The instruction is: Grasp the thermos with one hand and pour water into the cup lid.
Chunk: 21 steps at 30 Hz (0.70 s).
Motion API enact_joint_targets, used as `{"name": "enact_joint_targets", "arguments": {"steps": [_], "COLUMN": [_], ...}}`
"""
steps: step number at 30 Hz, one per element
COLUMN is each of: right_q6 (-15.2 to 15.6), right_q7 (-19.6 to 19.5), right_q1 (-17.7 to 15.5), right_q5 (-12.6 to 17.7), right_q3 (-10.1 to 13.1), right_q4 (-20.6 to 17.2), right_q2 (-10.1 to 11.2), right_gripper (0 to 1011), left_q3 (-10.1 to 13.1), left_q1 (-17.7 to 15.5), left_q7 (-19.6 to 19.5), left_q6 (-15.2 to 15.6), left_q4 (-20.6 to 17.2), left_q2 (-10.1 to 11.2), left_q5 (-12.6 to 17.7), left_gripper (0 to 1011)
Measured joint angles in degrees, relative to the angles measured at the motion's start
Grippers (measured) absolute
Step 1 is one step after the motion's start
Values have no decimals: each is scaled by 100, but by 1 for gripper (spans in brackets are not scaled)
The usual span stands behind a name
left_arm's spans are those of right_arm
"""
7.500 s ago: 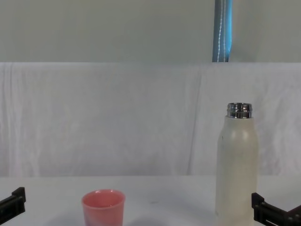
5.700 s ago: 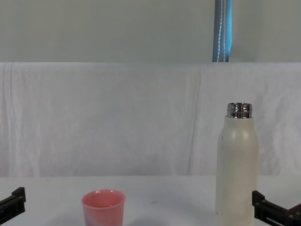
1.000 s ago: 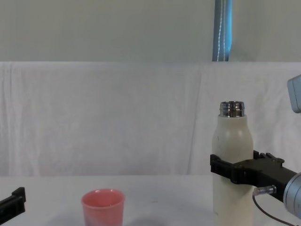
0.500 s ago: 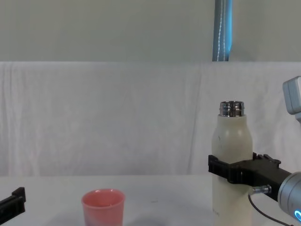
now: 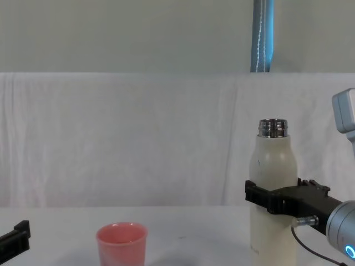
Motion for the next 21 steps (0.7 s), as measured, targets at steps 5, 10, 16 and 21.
{"name": "enact_joint_targets", "arguments": {"steps": [5, 10, 16, 21], "right_q6": [3, 5, 8, 11], "right_q7": [-2, -2, -2, -2], "right_q1": [-2, -5, -7, -9], "right_q5": [1, 3, 5, 8], "right_q3": [4, 4, 4, 4], "right_q4": [-3, -7, -10, -13], "right_q2": [3, 5, 7, 8], "right_gripper": [957, 955, 955, 955], "left_q3": [0, 0, 0, 0], "left_q1": [0, 0, 0, 0], "left_q7": [0, 0, 0, 0], "left_q6": [0, 0, 0, 0], "left_q4": [0, 0, 0, 0], "left_q2": [0, 0, 0, 0], "left_q5": [0, 0, 0, 0], "left_gripper": [1001, 1001, 1001, 1001]}}
